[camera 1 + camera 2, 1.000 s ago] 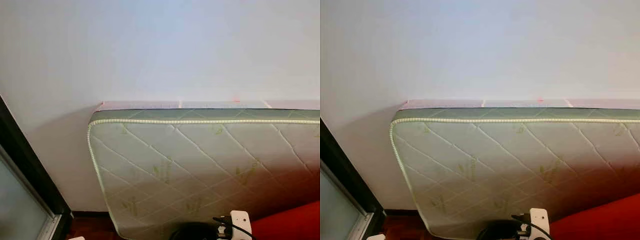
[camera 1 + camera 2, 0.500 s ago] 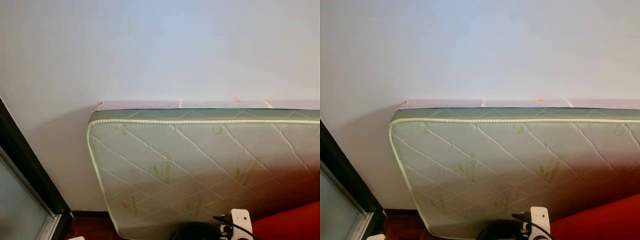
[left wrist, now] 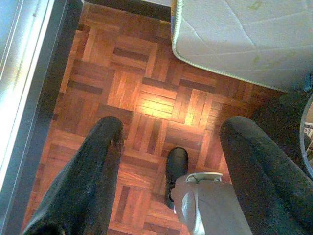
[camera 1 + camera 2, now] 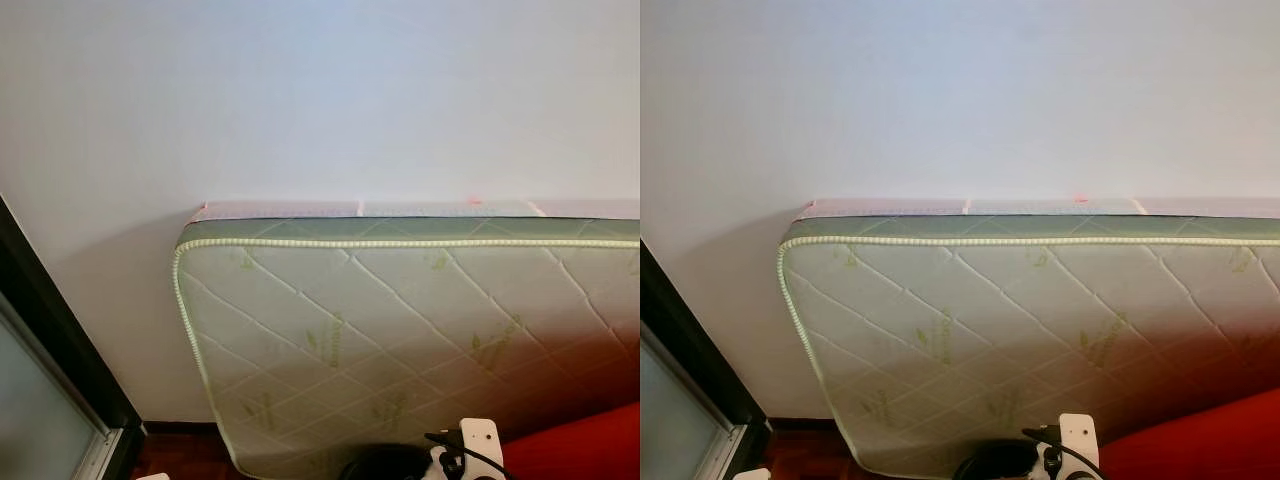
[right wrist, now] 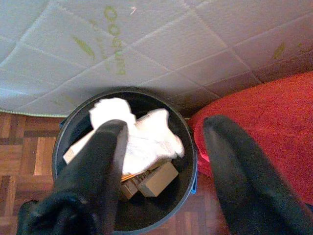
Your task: Clean up the room
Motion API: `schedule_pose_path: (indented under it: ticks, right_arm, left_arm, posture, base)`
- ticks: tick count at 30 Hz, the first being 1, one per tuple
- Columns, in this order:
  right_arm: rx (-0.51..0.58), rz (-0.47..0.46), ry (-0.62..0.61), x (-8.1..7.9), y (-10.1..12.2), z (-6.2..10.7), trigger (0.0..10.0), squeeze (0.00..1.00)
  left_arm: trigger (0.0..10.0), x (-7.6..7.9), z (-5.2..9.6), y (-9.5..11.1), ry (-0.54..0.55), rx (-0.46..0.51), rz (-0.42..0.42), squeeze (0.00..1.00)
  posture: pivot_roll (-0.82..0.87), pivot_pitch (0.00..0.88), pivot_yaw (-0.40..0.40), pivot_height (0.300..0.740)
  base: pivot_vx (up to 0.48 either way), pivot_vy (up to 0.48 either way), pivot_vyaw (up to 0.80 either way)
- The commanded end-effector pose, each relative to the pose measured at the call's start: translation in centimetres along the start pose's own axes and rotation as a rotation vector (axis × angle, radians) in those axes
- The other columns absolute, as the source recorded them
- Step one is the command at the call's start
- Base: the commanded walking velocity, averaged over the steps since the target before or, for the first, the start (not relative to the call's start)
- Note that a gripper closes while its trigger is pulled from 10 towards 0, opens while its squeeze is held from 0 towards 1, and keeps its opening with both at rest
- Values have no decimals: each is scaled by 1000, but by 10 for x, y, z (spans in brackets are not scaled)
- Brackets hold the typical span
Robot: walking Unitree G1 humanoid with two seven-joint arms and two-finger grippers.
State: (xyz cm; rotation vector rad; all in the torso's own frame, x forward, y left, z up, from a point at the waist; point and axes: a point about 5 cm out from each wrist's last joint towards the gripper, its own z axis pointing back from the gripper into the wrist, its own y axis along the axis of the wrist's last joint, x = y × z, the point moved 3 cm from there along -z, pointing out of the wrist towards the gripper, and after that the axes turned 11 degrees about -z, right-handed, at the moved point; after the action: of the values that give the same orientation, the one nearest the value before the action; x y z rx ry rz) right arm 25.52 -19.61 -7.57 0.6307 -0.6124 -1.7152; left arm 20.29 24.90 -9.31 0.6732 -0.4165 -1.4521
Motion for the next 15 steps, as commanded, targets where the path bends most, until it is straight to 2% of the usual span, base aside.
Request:
schedule_pose_path:
  ticks: [1,12,15]
  right_arm:
    - [-14,8,8,-3,-1,0,10000,1000]
    - [-60,12,31,-6,-9,0,10000,1000]
    - [-101,20,50,-9,-15,1,10000,1000]
  left_arm:
    - [10000,-3,1,-5,4,-16,-14,0]
    - [10000,-4,1,-5,5,-17,-14,0]
    - [10000,-3,1,-4,4,-17,-15,0]
  posture:
    - [107,0,-7,740]
    - [107,0,-6,740]
    - [106,0,-6,740]
  base:
    - [0,0,0]
    - [0,0,0]
    - [0,0,0]
